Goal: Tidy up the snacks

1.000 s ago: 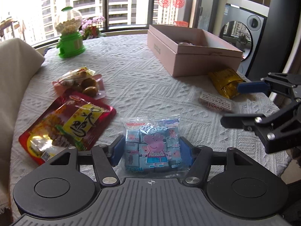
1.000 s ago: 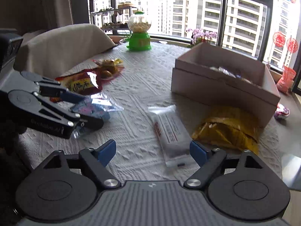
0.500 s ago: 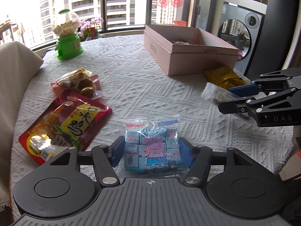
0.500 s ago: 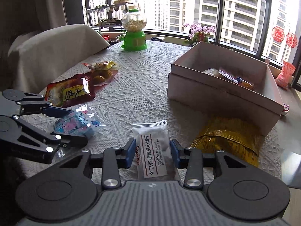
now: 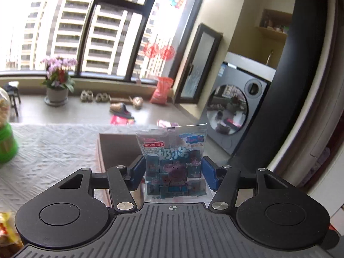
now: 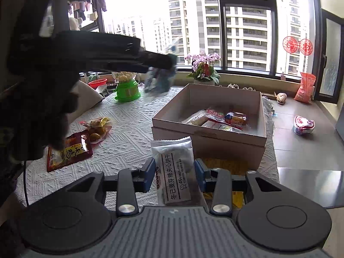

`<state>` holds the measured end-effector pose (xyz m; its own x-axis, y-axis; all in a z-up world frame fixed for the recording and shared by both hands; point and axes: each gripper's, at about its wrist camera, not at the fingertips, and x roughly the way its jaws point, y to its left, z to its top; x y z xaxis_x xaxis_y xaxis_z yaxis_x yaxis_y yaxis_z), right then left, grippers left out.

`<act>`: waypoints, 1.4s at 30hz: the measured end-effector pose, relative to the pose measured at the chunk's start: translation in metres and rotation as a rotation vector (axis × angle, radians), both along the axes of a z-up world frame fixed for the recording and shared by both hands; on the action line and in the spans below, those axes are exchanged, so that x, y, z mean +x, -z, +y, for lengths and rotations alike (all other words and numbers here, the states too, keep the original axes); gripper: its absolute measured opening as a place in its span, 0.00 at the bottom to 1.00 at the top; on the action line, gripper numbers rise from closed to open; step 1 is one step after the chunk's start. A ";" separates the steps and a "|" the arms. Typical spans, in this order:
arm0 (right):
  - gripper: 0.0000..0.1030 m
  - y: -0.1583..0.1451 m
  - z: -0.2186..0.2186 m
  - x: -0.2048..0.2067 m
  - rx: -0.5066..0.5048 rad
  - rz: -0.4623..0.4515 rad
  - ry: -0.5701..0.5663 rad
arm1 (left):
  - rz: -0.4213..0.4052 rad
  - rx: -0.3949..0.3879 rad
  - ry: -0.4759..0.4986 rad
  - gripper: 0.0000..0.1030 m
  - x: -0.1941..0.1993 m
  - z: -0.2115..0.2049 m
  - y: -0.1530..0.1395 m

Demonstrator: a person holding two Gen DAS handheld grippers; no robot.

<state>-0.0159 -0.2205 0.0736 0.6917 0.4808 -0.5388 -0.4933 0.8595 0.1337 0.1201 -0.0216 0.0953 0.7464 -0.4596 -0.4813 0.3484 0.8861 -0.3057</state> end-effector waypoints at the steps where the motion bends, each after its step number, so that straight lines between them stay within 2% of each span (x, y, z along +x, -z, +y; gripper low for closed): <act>1: 0.38 0.002 -0.001 0.001 -0.003 0.003 0.006 | 0.055 0.014 0.005 0.59 0.015 -0.007 0.012; 3: 0.38 0.005 -0.004 0.004 -0.014 0.009 0.016 | 0.121 0.049 -0.016 0.59 0.031 -0.014 0.032; 6: 0.38 0.006 -0.012 0.006 -0.033 0.010 0.045 | 0.042 -0.002 -0.057 0.59 0.016 0.002 0.029; 8: 0.38 0.005 -0.017 0.010 -0.038 0.009 0.071 | -0.004 -0.060 -0.068 0.59 -0.008 0.025 0.018; 10: 0.38 0.000 -0.024 0.017 -0.026 0.005 0.095 | -0.029 -0.047 -0.083 0.59 -0.037 0.042 0.012; 13: 0.38 -0.024 -0.029 0.039 0.012 -0.050 0.114 | 0.013 0.007 -0.107 0.59 -0.067 0.055 0.016; 15: 0.39 -0.051 -0.025 0.072 0.054 -0.070 0.124 | 0.065 0.002 -0.086 0.59 -0.080 0.061 0.026; 16: 0.42 -0.062 -0.023 0.090 0.076 -0.068 0.131 | 0.085 0.003 -0.080 0.59 -0.085 0.064 0.032; 18: 0.68 -0.083 -0.011 0.140 0.078 -0.065 0.156 | 0.110 0.034 -0.087 0.59 -0.101 0.073 0.043; 20: 0.68 -0.086 0.001 0.173 0.023 -0.053 0.199 | 0.107 0.084 -0.097 0.59 -0.117 0.084 0.048; 22: 0.68 -0.077 0.008 0.186 -0.036 -0.031 0.231 | 0.098 0.129 -0.139 0.59 -0.137 0.103 0.052; 25: 0.68 -0.050 0.014 0.165 -0.045 0.013 0.182 | 0.084 0.150 -0.260 0.59 -0.154 0.141 0.052; 27: 0.68 -0.026 0.014 0.139 -0.048 0.043 0.155 | 0.069 0.134 -0.354 0.59 -0.163 0.169 0.050; 30: 0.68 0.008 0.005 0.105 -0.051 0.078 0.184 | 0.066 0.110 -0.487 0.59 -0.169 0.201 0.051; 31: 0.68 0.013 0.001 0.090 -0.047 0.008 0.202 | 0.075 0.102 -0.513 0.59 -0.167 0.208 0.052; 33: 0.71 0.016 -0.003 0.065 -0.088 -0.074 0.270 | 0.093 0.086 -0.529 0.59 -0.170 0.218 0.057; 35: 0.72 0.017 -0.009 0.048 -0.066 -0.106 0.288 | 0.110 0.082 -0.534 0.59 -0.171 0.221 0.062; 37: 0.76 0.021 -0.016 0.039 -0.022 -0.075 0.276 | 0.128 0.072 -0.537 0.59 -0.173 0.222 0.068; 38: 0.76 0.025 -0.018 0.042 -0.007 -0.032 0.257 | 0.136 0.058 -0.532 0.58 -0.173 0.222 0.071; 40: 0.76 0.040 -0.017 0.047 -0.012 0.038 0.247 | 0.148 0.032 -0.503 0.55 -0.175 0.219 0.073; 42: 0.76 0.056 -0.012 0.053 -0.030 0.089 0.258 | 0.143 0.044 -0.454 0.55 -0.173 0.207 0.073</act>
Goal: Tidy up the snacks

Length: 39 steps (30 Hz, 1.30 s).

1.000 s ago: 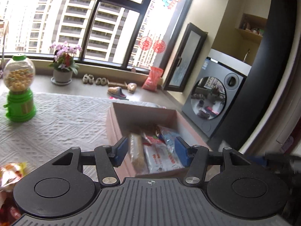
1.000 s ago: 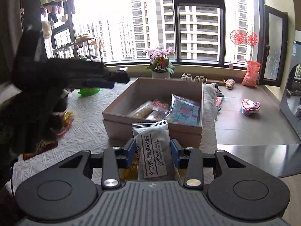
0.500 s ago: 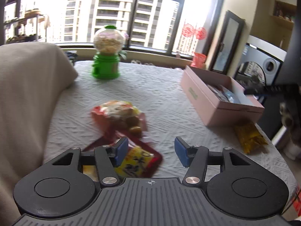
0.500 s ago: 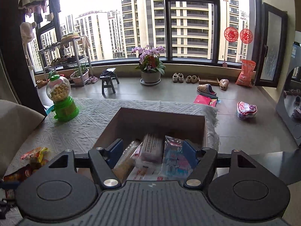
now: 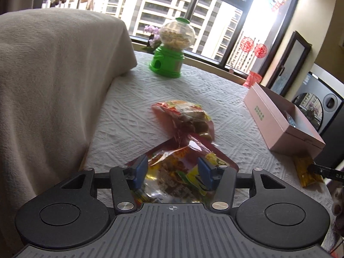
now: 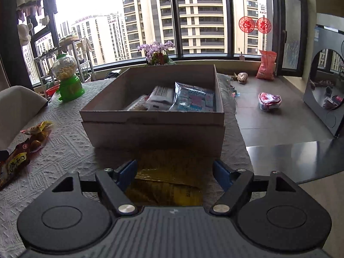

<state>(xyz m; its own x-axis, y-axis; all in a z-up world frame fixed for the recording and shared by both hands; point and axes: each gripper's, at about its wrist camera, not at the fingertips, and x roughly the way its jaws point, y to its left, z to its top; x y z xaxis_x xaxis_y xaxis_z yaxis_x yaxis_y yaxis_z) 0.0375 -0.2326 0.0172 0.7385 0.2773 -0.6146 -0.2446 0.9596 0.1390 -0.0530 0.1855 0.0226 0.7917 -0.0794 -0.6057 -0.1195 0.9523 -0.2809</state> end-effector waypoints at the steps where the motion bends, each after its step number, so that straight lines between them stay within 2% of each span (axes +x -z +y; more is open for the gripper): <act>1: 0.76 0.004 0.001 0.001 0.015 0.010 0.002 | -0.001 0.012 0.026 0.55 0.002 -0.007 -0.001; 3: 0.76 0.007 0.005 0.000 0.071 0.032 -0.021 | -0.007 0.029 0.076 0.55 0.006 -0.024 -0.001; 5: 0.74 0.008 0.016 -0.004 0.072 0.027 -0.061 | -0.006 0.026 0.125 0.55 0.011 -0.040 -0.001; 10: 0.73 0.007 0.047 -0.022 0.040 0.011 -0.179 | 0.012 -0.062 0.272 0.54 0.021 -0.070 0.001; 12: 0.73 0.005 0.055 -0.028 0.033 0.012 -0.226 | -0.005 -0.105 0.282 0.53 0.024 -0.071 -0.005; 14: 0.74 0.006 0.059 -0.032 0.024 0.009 -0.253 | -0.035 -0.092 0.205 0.53 0.029 -0.062 -0.016; 16: 0.75 0.008 0.062 -0.033 0.001 -0.001 -0.253 | -0.079 -0.053 0.067 0.53 0.037 -0.045 -0.027; 19: 0.76 0.008 0.061 -0.033 0.005 -0.002 -0.247 | -0.102 -0.078 -0.126 0.53 0.061 -0.007 -0.034; 21: 0.77 0.009 0.061 -0.032 0.009 0.000 -0.241 | -0.057 -0.073 -0.197 0.53 0.083 0.012 -0.027; 24: 0.78 0.009 0.060 -0.032 0.008 0.001 -0.234 | 0.053 -0.083 -0.225 0.53 0.112 0.024 -0.007; 26: 0.79 0.010 0.061 -0.032 0.007 0.000 -0.233 | 0.098 -0.112 -0.189 0.53 0.122 0.021 0.005; 28: 0.81 0.010 0.060 -0.032 0.006 0.003 -0.231 | 0.072 -0.093 -0.120 0.53 0.119 0.008 0.005; 33: 0.84 0.012 0.059 -0.031 0.010 0.013 -0.229 | 0.070 -0.070 0.139 0.50 0.098 -0.035 0.007; 36: 0.84 0.012 0.059 -0.031 0.008 0.012 -0.229 | 0.044 -0.025 0.219 0.50 0.077 -0.055 0.002; 39: 0.85 0.012 0.059 -0.031 0.009 0.016 -0.230 | 0.018 -0.057 0.248 0.44 0.064 -0.058 -0.005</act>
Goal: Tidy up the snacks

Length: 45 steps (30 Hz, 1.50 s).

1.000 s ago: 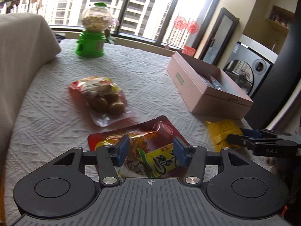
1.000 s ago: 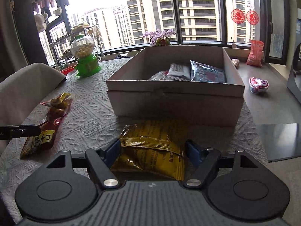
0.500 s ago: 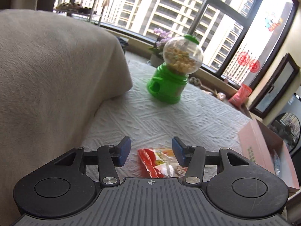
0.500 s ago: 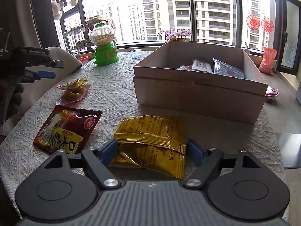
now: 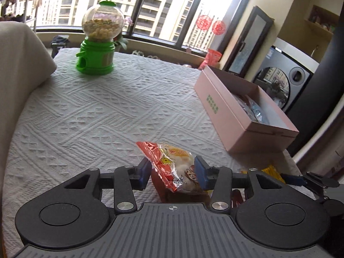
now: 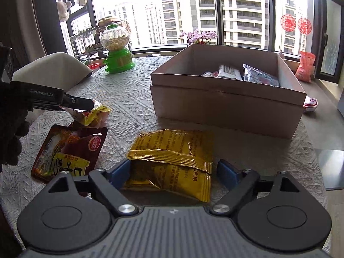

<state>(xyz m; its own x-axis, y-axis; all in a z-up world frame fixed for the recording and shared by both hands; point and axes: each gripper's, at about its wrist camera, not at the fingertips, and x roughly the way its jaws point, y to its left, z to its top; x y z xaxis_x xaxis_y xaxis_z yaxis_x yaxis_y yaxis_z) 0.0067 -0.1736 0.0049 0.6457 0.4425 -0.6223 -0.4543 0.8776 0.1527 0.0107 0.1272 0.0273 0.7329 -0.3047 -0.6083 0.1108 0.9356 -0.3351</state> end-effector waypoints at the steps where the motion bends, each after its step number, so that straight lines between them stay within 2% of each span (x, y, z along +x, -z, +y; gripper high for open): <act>1: 0.85 0.000 0.000 0.000 -0.001 0.001 -0.001 | -0.005 -0.018 0.004 0.40 -0.003 0.001 -0.002; 2: 0.86 0.000 0.001 0.000 -0.002 0.001 -0.001 | -0.009 -0.035 0.003 0.30 -0.005 0.002 -0.004; 3: 0.86 0.000 0.001 0.001 -0.004 0.001 -0.002 | -0.012 -0.049 0.005 0.26 -0.007 0.004 -0.005; 6: 0.86 0.000 0.001 0.000 -0.006 0.000 -0.003 | -0.012 -0.103 0.042 0.22 -0.007 0.003 -0.006; 8: 0.88 0.000 0.001 0.000 -0.005 0.002 -0.007 | -0.001 -0.094 0.068 0.22 0.002 -0.004 -0.003; 10: 0.89 0.000 0.002 0.001 -0.004 0.005 -0.010 | 0.021 -0.037 0.080 0.24 0.011 -0.016 0.003; 13: 0.90 0.000 0.002 0.001 -0.009 0.003 -0.010 | 0.055 0.058 0.100 0.37 0.022 -0.039 0.014; 17: 0.91 0.001 0.003 0.001 -0.007 0.005 -0.013 | 0.028 0.157 0.115 0.37 0.029 -0.063 0.015; 21: 0.95 0.001 0.006 0.002 -0.019 0.008 -0.029 | -0.003 0.148 0.110 0.36 0.030 -0.070 0.007; 23: 0.95 0.001 0.006 0.002 -0.023 0.007 -0.030 | -0.014 0.180 0.097 0.36 0.028 -0.070 0.003; 27: 0.95 0.001 0.006 0.002 -0.024 0.008 -0.035 | 0.049 0.193 0.097 0.37 0.022 -0.060 0.009; 29: 0.96 0.001 0.006 0.001 -0.032 0.009 -0.047 | 0.048 0.195 0.090 0.41 0.013 -0.052 0.012; 33: 1.00 0.001 0.007 0.004 -0.037 0.025 -0.077 | 0.048 0.202 0.007 0.41 -0.001 -0.027 0.010; 36: 1.00 0.002 0.014 0.003 -0.086 0.021 -0.095 | 0.051 0.191 -0.055 0.38 -0.006 -0.008 0.010; 41: 1.00 0.002 0.020 0.003 -0.119 0.011 -0.127 | 0.048 0.092 -0.042 0.38 -0.006 0.007 0.007; 45: 1.00 0.002 0.020 0.003 -0.115 0.011 -0.126 | 0.039 0.142 0.000 0.38 -0.010 -0.002 0.006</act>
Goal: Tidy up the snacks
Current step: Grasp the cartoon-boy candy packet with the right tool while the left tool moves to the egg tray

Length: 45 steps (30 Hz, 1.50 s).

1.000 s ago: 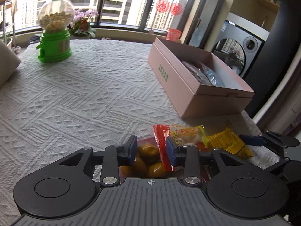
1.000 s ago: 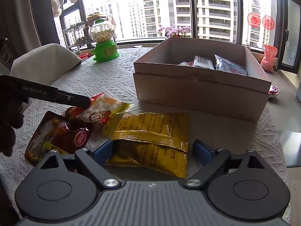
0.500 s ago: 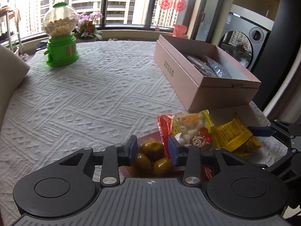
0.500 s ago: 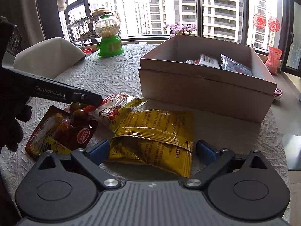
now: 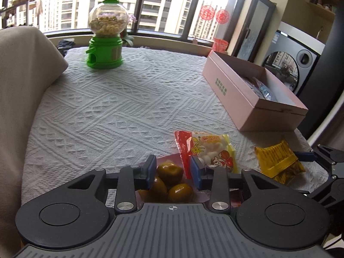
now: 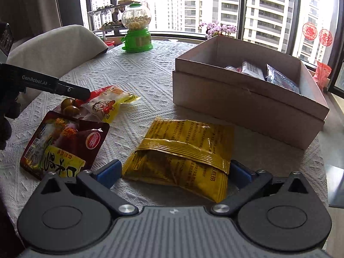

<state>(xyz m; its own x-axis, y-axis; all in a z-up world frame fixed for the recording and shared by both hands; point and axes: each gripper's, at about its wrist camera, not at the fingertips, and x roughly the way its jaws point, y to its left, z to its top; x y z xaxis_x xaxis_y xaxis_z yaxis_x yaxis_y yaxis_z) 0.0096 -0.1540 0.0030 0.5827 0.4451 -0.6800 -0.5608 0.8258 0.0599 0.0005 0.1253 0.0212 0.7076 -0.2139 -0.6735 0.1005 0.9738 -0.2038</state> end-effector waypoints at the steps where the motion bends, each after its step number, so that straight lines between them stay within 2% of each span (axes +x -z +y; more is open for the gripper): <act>1: 1.00 0.000 0.000 0.000 0.001 0.000 0.000 | -0.004 -0.002 -0.004 0.37 -0.003 0.002 -0.002; 5: 0.96 -0.006 -0.003 -0.002 0.006 0.004 0.002 | -0.043 -0.010 -0.095 0.37 -0.019 0.022 -0.015; 7: 0.95 -0.017 0.000 -0.007 -0.004 -0.062 -0.029 | -0.053 -0.025 -0.140 0.37 -0.025 0.034 -0.020; 9: 0.95 -0.034 0.013 -0.011 -0.041 -0.154 -0.082 | -0.053 -0.057 -0.145 0.37 -0.031 0.041 -0.021; 14: 0.94 -0.051 0.063 -0.003 -0.108 -0.250 -0.203 | 0.013 -0.067 -0.021 0.37 -0.044 0.026 -0.014; 18: 0.92 -0.064 0.085 0.004 -0.143 -0.326 -0.194 | 0.050 -0.074 0.106 0.37 -0.056 0.000 -0.002; 20: 0.91 -0.064 0.083 0.010 -0.125 -0.286 -0.212 | 0.065 -0.101 0.141 0.36 -0.053 -0.008 0.006; 22: 0.78 -0.056 0.077 0.019 -0.107 -0.170 -0.207 | 0.058 -0.125 0.153 0.36 -0.050 -0.014 0.009; 23: 0.64 -0.050 0.073 0.023 -0.096 -0.102 -0.209 | 0.055 -0.136 0.164 0.36 -0.048 -0.017 0.009; 24: 0.57 -0.044 0.067 0.024 -0.087 -0.039 -0.209 | 0.049 -0.151 0.179 0.36 -0.047 -0.019 0.008; 26: 0.54 -0.036 0.054 0.023 -0.083 0.028 -0.184 | 0.025 -0.157 0.191 0.36 -0.047 -0.022 0.003; 28: 0.54 -0.029 0.038 0.018 -0.081 0.085 -0.152 | -0.009 -0.107 0.171 0.36 -0.049 -0.022 -0.003; 30: 0.54 -0.025 0.023 0.009 -0.117 0.091 -0.123 | -0.032 -0.057 0.128 0.36 -0.050 -0.018 -0.006; 32: 0.55 -0.028 0.020 0.002 -0.141 0.061 -0.127 | -0.041 -0.028 0.052 0.36 -0.050 -0.007 -0.008; 36: 0.77 -0.049 0.046 -0.013 -0.158 -0.129 -0.219 | -0.034 -0.008 -0.072 0.36 -0.046 0.017 -0.010; 39: 0.77 -0.050 0.085 -0.008 -0.178 -0.232 -0.337 | -0.032 -0.016 -0.078 0.36 -0.048 0.025 -0.012; 41: 0.77 -0.044 0.110 0.006 -0.200 -0.231 -0.368 | -0.031 -0.033 -0.061 0.36 -0.050 0.026 -0.012; 43: 0.77 -0.033 0.134 0.028 -0.207 -0.161 -0.397 | -0.030 -0.037 -0.047 0.36 -0.051 0.027 -0.012; 45: 0.69 -0.023 0.143 0.043 -0.202 -0.079 -0.368 | -0.029 -0.027 -0.042 0.36 -0.050 0.027 -0.010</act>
